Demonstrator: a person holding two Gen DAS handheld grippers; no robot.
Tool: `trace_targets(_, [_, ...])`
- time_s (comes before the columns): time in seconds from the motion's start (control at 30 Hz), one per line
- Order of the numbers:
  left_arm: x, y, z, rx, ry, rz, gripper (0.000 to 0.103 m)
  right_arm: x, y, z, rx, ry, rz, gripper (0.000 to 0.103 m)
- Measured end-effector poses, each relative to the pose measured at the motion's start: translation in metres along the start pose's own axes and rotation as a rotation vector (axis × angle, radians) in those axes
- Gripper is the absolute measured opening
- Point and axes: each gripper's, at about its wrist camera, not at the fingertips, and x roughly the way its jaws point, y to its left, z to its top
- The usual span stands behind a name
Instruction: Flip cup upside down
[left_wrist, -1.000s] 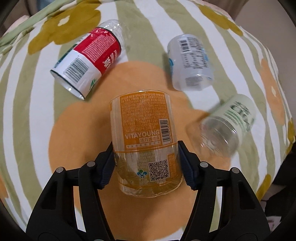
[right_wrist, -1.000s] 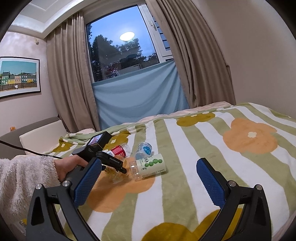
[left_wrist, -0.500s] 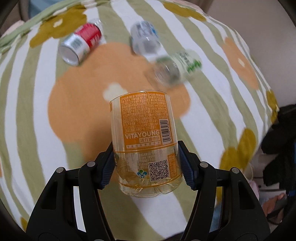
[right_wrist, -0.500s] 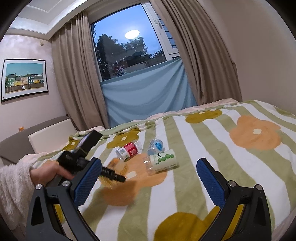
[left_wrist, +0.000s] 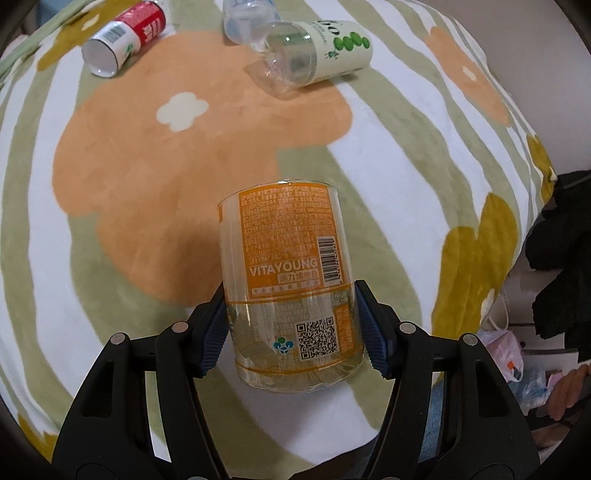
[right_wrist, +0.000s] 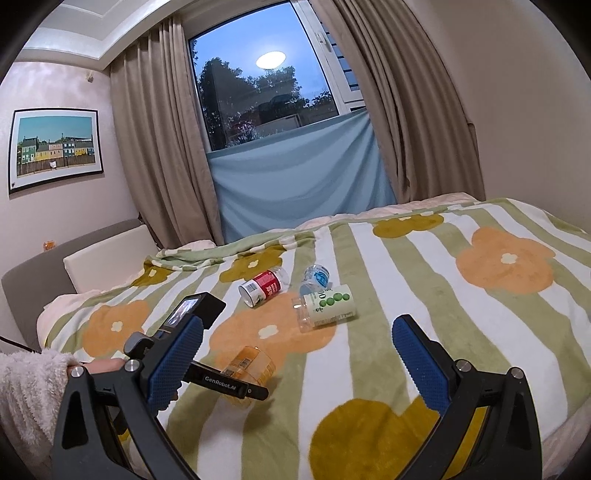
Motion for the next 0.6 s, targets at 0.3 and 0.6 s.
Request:
trace_targets(0.3, [-0.009,0.001,-0.006,-0.016,-0.054,0.002,0.103,0.009,0.003,-0.001,-0.103,0.076,-0.002,0.102])
trace_targets(0.6, [-0.064,0.022,-0.07,-0.044,-0.258,0.099,0.103,0.07,0.039,0.019,-0.805,0.184,0.173,0.102])
